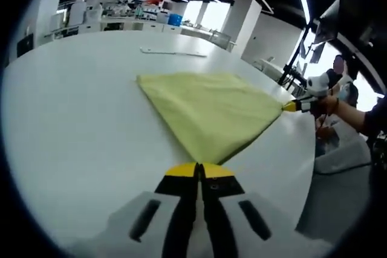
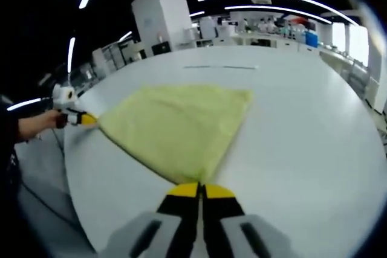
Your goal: Fold the garment on the visible template until the final outline fits inside the template.
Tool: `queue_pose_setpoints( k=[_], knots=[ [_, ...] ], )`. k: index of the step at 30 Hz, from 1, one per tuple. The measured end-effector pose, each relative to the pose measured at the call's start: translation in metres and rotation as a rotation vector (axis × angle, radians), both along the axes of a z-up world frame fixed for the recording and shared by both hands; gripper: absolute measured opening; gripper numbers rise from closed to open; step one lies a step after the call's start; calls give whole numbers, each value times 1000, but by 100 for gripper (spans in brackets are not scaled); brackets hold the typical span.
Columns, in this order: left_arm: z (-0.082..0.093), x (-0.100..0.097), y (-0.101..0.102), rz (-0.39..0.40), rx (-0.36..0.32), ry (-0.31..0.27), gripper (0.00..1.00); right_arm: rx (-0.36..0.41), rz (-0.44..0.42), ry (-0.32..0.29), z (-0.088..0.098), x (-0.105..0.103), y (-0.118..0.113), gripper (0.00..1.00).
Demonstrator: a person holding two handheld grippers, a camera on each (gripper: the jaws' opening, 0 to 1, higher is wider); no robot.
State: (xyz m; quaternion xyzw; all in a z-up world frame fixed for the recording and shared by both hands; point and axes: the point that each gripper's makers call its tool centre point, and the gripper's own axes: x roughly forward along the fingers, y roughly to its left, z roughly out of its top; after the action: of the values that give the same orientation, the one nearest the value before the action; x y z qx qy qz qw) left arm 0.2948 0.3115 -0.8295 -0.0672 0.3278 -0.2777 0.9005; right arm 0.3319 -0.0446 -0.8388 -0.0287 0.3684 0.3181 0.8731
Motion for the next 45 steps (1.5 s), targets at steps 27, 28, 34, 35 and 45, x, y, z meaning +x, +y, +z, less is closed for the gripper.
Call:
queue_pose_setpoints(
  k=[27,28,34,35,45],
  knots=[
    [-5,-24,-6,-29,53,64,0,-29,58,-1,-3,-28,-1,0],
    [-5,-24,-7,-30,52,63,0,-38,61,-4,-4,-27,-2,0],
    [-5,-24,-7,0,16,68,0,-57,61,-24,-3,-28,-1,0],
    [-5,-24,-5,2,9,65,0,-54,55,-24,-3,-28,-1,0],
    [3,-24,0,85,-17,64,16,-5,-11,-35,6,-26,7,29]
  ],
)
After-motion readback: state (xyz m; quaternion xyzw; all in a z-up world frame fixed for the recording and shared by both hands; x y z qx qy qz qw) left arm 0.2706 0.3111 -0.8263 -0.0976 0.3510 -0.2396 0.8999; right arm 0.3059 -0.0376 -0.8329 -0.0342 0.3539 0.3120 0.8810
